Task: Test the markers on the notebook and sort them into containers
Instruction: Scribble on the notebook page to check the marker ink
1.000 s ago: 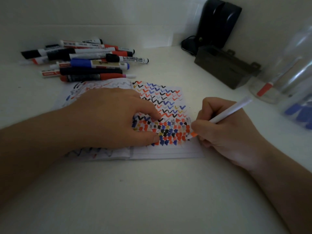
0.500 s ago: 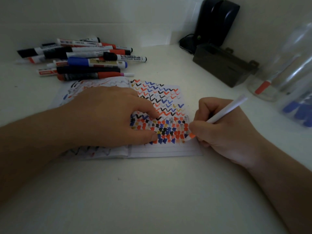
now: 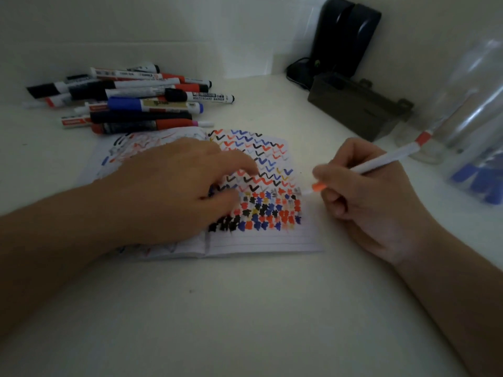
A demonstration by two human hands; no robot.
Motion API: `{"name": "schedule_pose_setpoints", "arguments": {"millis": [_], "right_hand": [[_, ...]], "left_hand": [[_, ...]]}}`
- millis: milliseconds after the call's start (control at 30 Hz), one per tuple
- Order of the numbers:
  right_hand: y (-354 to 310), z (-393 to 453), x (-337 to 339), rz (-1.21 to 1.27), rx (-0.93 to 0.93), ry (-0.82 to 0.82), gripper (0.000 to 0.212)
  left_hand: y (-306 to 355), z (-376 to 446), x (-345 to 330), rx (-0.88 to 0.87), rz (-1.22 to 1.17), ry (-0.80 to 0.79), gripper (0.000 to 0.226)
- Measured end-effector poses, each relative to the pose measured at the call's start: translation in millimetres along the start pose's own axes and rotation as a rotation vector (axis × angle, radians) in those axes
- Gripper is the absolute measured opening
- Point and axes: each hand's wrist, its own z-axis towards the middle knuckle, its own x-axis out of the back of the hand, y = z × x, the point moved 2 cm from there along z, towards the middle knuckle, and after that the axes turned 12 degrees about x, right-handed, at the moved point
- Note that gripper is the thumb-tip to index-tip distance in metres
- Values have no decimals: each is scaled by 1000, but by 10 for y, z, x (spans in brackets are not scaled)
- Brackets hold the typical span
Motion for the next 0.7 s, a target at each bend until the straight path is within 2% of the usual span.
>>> {"name": "schedule_pose_setpoints", "arguments": {"millis": [33,67,100,133,233,300,433,533,633,700], "right_hand": [[1,11,19,104,-27,20,30],[-2,19,29,202,-47,4,25],[-9,21,36,290,-56,-36,22],[-24,22,37,372,-66,-92,21],[-74,22,16,572,-127,-235,24],[-92,28,6,639,-153,-264,33],[-70,37,-22,570,-173,-213,36],[-70,31,-47,527,-188,-185,34],[-65,19,-73,474,-177,-188,37],[-63,17,-85,451,-173,-189,37]], "left_hand": [[-10,14,-11,-12,-119,22,39],[-18,21,-16,-26,-199,50,52],[-27,20,-10,-42,-242,76,62],[-38,17,-1,-59,-269,99,62],[-23,0,64,-79,-371,49,32],[8,-19,111,-86,-441,18,18],[50,-32,142,-111,-425,29,10],[57,-32,151,-116,-415,34,22],[62,-35,149,-141,-401,51,13],[70,-38,152,-150,-415,42,16]]}}
